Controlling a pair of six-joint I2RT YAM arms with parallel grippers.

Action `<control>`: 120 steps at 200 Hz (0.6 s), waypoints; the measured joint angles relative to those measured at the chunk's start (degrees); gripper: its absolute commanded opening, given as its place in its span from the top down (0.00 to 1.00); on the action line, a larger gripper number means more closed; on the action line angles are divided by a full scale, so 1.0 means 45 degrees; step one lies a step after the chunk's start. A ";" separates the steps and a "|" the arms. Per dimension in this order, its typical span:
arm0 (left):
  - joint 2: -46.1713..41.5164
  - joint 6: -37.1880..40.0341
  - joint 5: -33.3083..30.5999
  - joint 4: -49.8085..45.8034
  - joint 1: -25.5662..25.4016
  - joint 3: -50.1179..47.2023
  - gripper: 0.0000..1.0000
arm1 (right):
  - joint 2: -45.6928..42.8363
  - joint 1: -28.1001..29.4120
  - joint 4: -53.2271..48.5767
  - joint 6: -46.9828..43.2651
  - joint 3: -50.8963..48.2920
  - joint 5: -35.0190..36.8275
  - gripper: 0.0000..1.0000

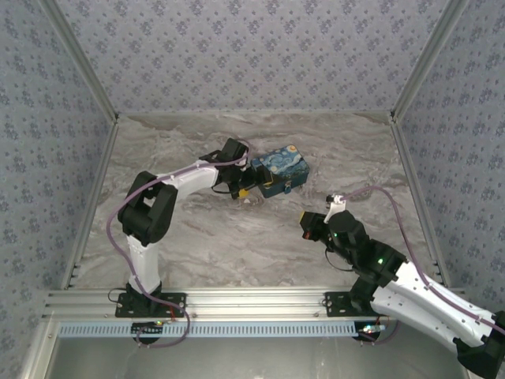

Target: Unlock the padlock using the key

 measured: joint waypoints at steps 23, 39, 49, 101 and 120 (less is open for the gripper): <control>0.0015 0.0233 -0.0063 -0.0107 0.0005 0.0049 0.06 | 0.0000 0.0005 -0.0097 0.0087 0.0000 0.0039 1.00; 0.0015 0.0350 -0.0107 -0.0117 0.0015 0.0044 0.06 | 0.0000 0.0005 -0.0107 0.0136 0.0000 0.0053 1.00; 0.0015 0.0432 -0.0136 -0.0117 0.0039 0.0044 0.06 | 0.0000 0.0005 -0.0117 0.0180 0.0000 0.0058 1.00; -0.0607 0.0787 -0.0165 0.0272 0.0345 -0.0976 0.06 | 0.0000 0.0005 -0.0199 0.0277 0.0000 0.0146 1.00; -0.1137 0.0889 -0.0160 0.0311 0.0675 -0.1666 0.06 | 0.0000 0.0005 -0.0204 0.0282 0.0000 0.0146 1.00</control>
